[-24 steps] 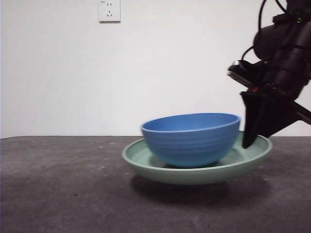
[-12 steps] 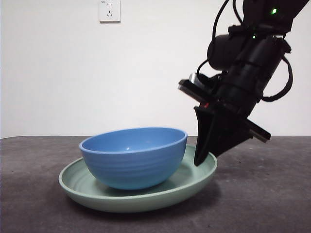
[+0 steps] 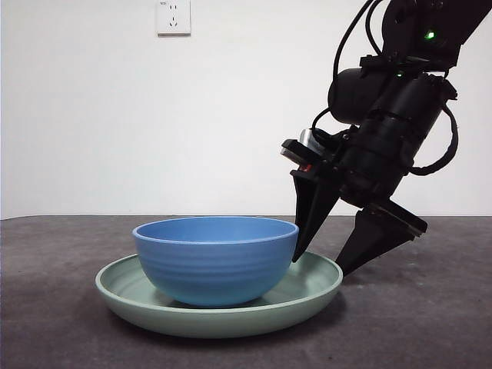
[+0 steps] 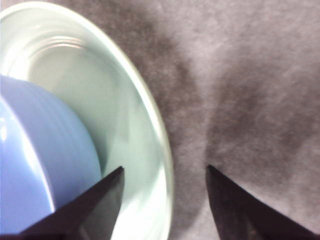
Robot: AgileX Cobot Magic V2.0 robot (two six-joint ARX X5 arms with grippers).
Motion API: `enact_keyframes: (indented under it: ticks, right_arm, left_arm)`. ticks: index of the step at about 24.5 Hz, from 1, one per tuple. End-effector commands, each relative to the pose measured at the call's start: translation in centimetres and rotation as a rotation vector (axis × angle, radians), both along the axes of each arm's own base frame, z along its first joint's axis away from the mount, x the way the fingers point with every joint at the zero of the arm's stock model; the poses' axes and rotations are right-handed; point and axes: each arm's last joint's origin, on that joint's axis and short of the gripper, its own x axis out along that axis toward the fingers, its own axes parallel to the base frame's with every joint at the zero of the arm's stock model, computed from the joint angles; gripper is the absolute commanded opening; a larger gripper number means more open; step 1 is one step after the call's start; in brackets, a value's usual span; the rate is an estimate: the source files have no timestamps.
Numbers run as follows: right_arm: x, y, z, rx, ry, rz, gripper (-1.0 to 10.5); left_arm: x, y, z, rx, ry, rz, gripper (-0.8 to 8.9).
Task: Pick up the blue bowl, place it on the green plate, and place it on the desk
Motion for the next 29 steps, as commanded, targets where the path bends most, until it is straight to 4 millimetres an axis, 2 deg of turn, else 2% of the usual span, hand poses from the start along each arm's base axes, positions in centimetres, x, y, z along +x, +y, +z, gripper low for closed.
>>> enact_keyframes:
  ticks: [1,4,7,9,12,14,18,22,29]
  right_arm:
    - [0.3,0.0,2.0,0.006,-0.077,-0.014,2.9]
    - [-0.8,-0.6,4.9,0.008,-0.157,-0.010,3.9]
    - [-3.0,-1.7,8.5,-0.001,-0.229,-0.004,4.6]
    - [-5.3,-2.7,11.1,-0.014,-0.273,0.012,5.3]
    - [-9.8,-5.0,14.8,-0.049,-0.344,0.018,6.1]
    - [-11.9,-6.0,16.2,-0.053,-0.376,0.017,6.2]
    - [-16.4,-8.1,18.2,-0.030,-0.436,0.023,6.2]
    - [-20.2,-9.8,19.4,0.002,-0.501,0.025,6.2]
    - [-25.2,-12.2,20.1,0.045,-0.592,0.017,6.2]
  left_arm:
    - [0.0,0.0,0.4,-0.015,-0.023,-0.003,5.92]
    - [0.0,0.0,0.4,-0.015,-0.022,-0.003,5.92]
    - [0.0,0.0,0.4,-0.015,-0.021,-0.003,5.92]
    - [0.0,0.0,0.4,-0.015,-0.022,-0.003,5.92]
    - [0.0,0.0,0.4,-0.015,-0.022,-0.003,5.92]
    - [0.0,0.0,0.4,-0.015,-0.021,-0.003,5.92]
    - [0.0,0.0,0.4,-0.015,-0.021,-0.003,5.92]
    - [0.0,0.0,0.4,-0.015,-0.021,-0.003,5.92]
    - [0.0,0.0,0.4,-0.017,-0.019,-0.001,5.89]
